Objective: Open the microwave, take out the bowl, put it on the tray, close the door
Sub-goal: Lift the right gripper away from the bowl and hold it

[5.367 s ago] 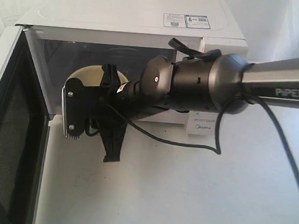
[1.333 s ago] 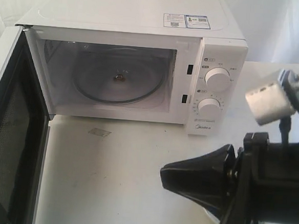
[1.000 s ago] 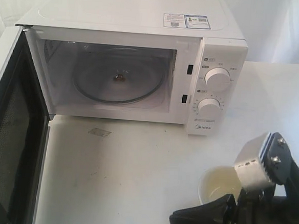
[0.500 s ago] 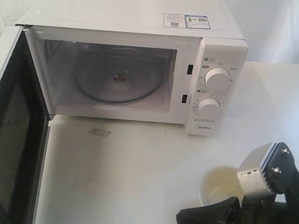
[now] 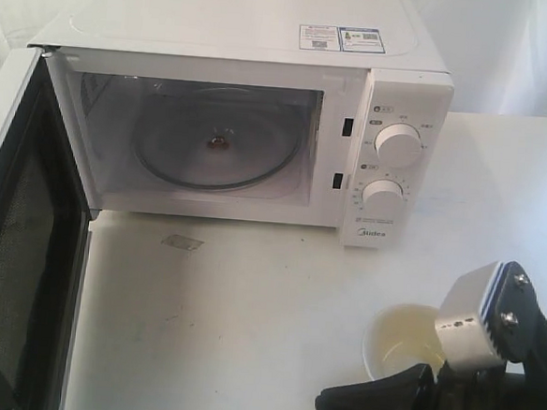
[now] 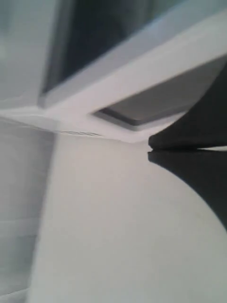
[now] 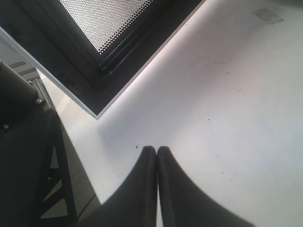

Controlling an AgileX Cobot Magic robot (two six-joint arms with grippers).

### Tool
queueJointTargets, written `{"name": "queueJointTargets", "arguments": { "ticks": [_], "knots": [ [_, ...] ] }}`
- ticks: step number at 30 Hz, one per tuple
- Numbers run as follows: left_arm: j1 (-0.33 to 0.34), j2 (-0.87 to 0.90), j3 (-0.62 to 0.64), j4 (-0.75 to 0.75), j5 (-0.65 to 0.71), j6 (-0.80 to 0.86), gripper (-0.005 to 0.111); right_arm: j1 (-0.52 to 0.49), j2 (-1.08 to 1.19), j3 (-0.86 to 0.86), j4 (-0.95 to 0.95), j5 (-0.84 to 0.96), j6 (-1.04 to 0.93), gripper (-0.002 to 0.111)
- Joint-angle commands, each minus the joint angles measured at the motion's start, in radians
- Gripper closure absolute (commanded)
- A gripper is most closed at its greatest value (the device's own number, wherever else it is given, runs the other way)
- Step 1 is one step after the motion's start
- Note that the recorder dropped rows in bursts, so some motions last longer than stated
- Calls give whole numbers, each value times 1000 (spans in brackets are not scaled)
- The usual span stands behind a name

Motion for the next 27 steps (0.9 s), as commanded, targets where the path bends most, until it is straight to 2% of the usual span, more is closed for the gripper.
{"name": "queueJointTargets", "arguments": {
  "ticks": [1, 6, 10, 13, 22, 27],
  "knots": [
    [-2, 128, -105, -8, 369, 169, 107, 2, -6, 6, 32, 22, -55, 108],
    [-2, 158, -101, -47, 339, 144, 107, 2, -6, 6, 38, 39, -57, 108],
    [-2, 158, -101, -162, 268, 293, 107, 2, -6, 6, 35, 62, -59, 108],
    [-2, 158, -101, -167, 226, 313, 107, 2, -6, 6, 35, 67, -61, 108],
    [-2, 193, -101, -120, 343, 322, 107, 2, -6, 6, 34, 67, -66, 108],
    [-2, 247, -64, -151, 318, 364, 107, 2, -6, 6, 34, 69, -74, 108]
  ]
}}
